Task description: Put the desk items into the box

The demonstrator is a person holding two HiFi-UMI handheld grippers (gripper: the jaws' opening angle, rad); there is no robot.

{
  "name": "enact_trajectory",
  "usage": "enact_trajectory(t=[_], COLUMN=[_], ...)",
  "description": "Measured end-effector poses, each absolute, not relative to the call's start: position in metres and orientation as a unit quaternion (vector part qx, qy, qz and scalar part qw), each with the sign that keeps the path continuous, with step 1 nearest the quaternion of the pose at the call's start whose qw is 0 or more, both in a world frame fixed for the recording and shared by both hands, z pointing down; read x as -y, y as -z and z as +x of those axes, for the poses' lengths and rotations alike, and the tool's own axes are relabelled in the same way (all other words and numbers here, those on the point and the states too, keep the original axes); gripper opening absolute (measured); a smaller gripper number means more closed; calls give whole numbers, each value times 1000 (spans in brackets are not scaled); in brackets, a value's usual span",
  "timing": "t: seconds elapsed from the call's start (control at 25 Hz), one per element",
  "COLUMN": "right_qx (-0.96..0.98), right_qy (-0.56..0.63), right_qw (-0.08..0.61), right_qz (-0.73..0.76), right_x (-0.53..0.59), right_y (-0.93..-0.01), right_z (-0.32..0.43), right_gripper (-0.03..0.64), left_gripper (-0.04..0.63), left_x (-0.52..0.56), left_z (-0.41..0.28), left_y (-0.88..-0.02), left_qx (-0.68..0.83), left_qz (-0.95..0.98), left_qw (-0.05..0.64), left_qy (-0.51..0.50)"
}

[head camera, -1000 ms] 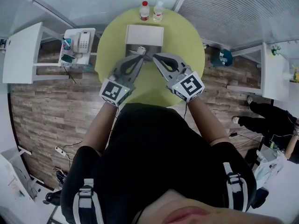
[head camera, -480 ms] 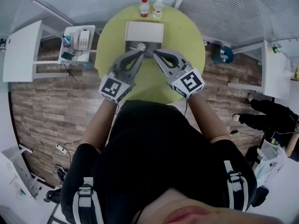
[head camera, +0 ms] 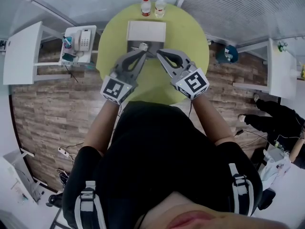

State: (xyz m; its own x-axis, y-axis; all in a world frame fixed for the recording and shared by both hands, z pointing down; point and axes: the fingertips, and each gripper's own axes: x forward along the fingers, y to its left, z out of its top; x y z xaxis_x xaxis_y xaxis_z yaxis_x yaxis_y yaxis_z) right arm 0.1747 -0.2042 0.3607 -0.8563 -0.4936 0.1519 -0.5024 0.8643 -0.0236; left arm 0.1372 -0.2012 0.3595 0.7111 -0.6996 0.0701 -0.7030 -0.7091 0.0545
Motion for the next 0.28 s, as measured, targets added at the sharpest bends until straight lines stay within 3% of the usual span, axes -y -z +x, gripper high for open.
enact_trajectory(t=[0.28], right_qx=[963], right_qy=[-31], right_qw=[70], right_qz=[258], right_x=[204], right_y=[-363], right_z=[174], right_gripper=[17], left_gripper=[12], left_x=[201], left_z=[136], left_y=[-359], left_qx=[384], left_qz=[922], left_qw=[40], left_qy=[-19])
